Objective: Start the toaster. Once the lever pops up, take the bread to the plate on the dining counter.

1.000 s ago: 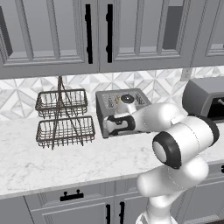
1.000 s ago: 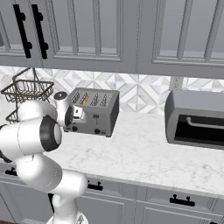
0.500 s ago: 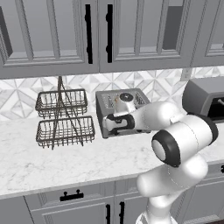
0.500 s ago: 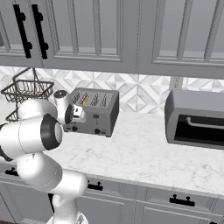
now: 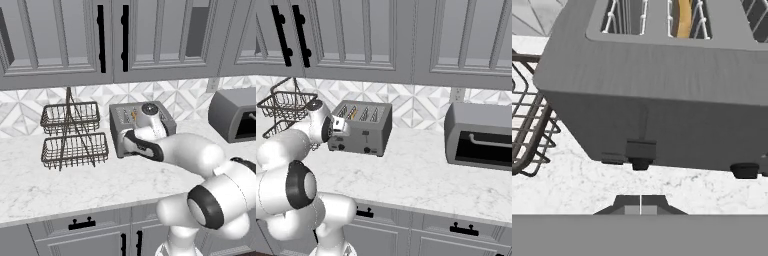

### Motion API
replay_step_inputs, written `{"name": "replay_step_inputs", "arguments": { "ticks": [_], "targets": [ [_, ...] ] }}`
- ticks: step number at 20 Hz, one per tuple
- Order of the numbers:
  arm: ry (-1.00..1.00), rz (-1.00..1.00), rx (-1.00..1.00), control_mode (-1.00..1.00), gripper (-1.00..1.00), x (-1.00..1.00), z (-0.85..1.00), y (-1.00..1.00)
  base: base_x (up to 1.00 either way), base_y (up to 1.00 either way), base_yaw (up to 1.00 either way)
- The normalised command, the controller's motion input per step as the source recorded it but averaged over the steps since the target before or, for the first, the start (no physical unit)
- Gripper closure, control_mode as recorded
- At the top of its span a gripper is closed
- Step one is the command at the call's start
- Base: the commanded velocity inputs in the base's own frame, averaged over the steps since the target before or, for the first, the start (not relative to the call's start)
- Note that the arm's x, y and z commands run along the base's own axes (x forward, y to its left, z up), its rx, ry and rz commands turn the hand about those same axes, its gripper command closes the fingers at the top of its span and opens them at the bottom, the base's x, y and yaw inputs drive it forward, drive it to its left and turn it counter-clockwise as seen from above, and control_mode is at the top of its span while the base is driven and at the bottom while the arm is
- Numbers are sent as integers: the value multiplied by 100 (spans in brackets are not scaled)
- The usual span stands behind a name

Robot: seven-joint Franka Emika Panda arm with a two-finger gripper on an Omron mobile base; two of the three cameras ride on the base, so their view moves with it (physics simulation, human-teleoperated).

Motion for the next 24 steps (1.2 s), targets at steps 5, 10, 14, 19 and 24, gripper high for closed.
{"name": "replay_step_inputs", "arguments": {
  "ticks": [5, 10, 14, 19, 24],
  "targets": [
    [-6, -1, 0, -100, 100, -39, 54, -25, 0, 0, 0],
    [-3, -6, -1, -100, 100, -22, 49, -19, 0, 0, 0],
    [0, -7, 0, -100, 100, -8, 57, -18, 0, 0, 0],
    [0, -6, 0, -100, 100, 0, 62, -11, 0, 0, 0],
    [0, -2, 0, -100, 100, 2, 13, 0, 0, 0, 0]
  ]
}}
